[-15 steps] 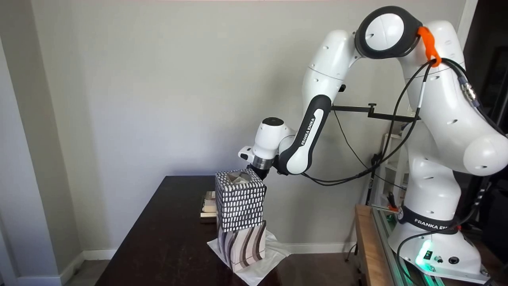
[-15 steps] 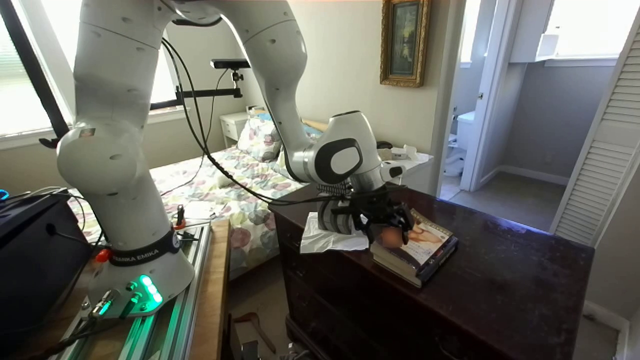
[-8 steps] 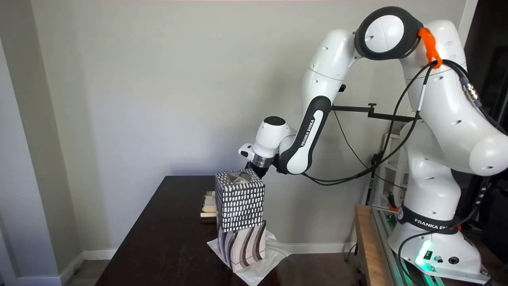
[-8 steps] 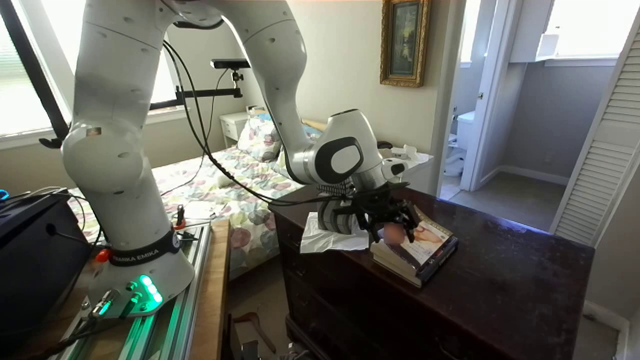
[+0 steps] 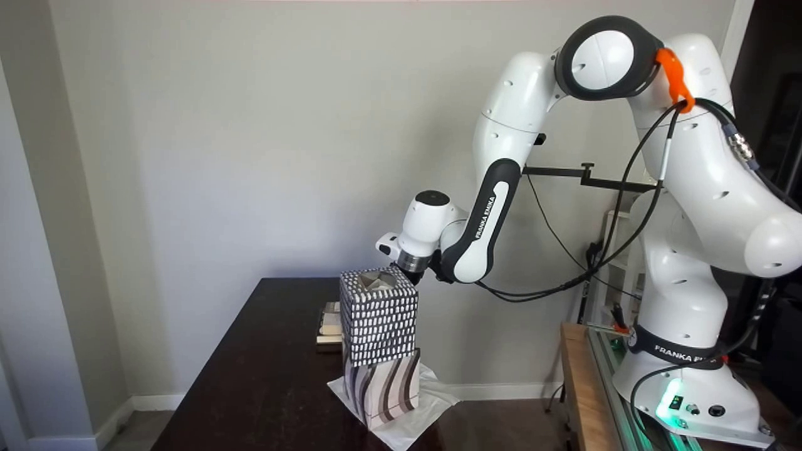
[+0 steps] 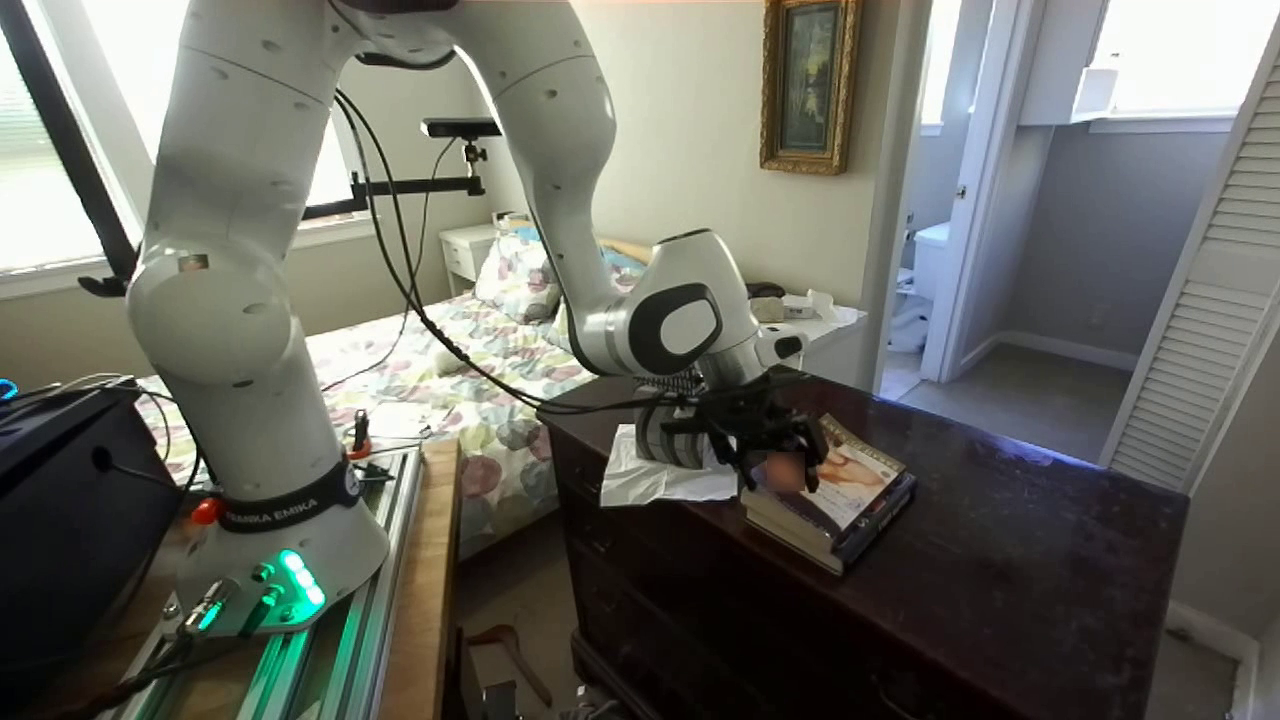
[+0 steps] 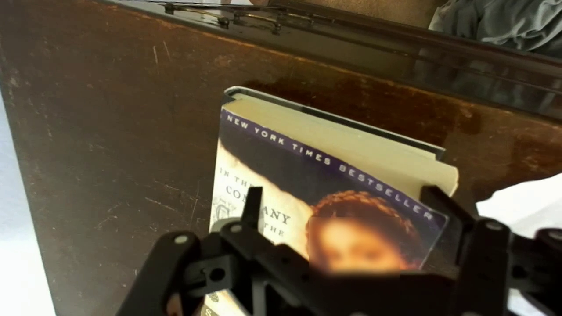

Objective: Put the white book on top of the tissue box.

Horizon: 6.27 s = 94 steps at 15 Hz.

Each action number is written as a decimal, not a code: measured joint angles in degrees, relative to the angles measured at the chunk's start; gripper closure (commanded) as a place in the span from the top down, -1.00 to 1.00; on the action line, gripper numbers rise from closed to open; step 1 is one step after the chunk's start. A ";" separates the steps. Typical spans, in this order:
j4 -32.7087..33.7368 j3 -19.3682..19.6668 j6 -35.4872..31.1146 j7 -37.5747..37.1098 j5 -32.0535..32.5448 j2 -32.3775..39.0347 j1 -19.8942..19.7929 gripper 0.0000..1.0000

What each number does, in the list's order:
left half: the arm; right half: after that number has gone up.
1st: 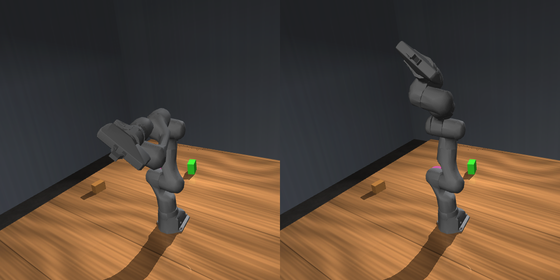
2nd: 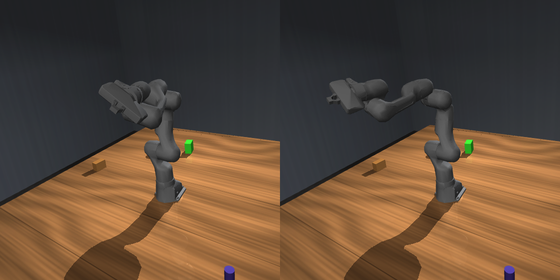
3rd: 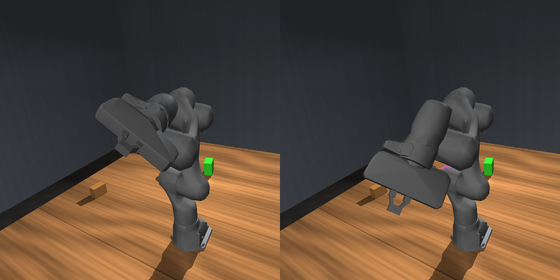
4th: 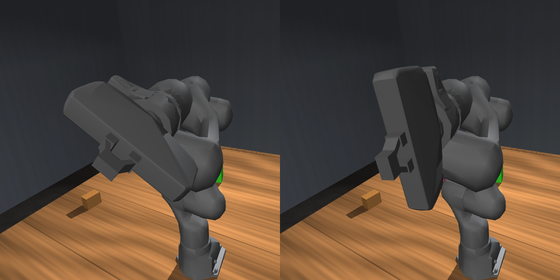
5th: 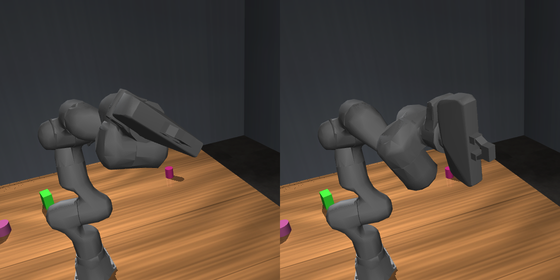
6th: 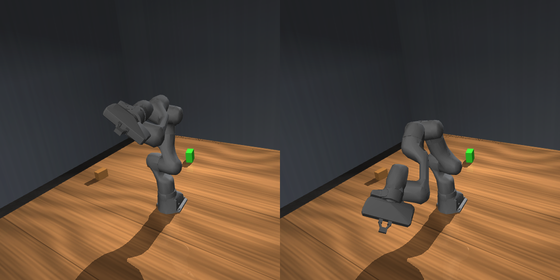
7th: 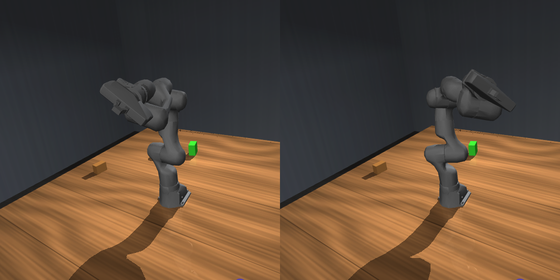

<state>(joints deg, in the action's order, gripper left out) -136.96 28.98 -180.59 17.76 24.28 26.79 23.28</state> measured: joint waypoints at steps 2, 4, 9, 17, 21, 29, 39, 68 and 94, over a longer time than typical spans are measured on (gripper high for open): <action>0.00 -1.68 0.00 -0.50 0.00 0.03 -1.24 -0.11; 0.00 -2.37 0.00 -0.55 -0.04 0.05 -1.69 -0.39; 0.00 -2.59 0.00 -0.68 -0.04 0.06 -1.85 -0.99; 0.08 -2.65 0.00 -0.68 -0.04 -0.01 -2.09 -0.97; 0.13 -2.57 0.01 -0.88 -0.10 -1.44 -2.47 -0.97; 0.71 1.53 4.56 -1.06 0.00 -10.18 -0.65 -0.97; 3.82 8.36 10.68 -3.38 0.70 -12.62 6.66 -0.97; 13.70 -27.75 40.84 -19.30 12.95 -32.17 -17.54 -0.97; 24.37 -37.76 51.11 -15.46 9.21 -39.00 -16.89 -0.97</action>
<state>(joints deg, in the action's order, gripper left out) -112.59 -8.78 -129.48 2.30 33.49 -12.21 6.38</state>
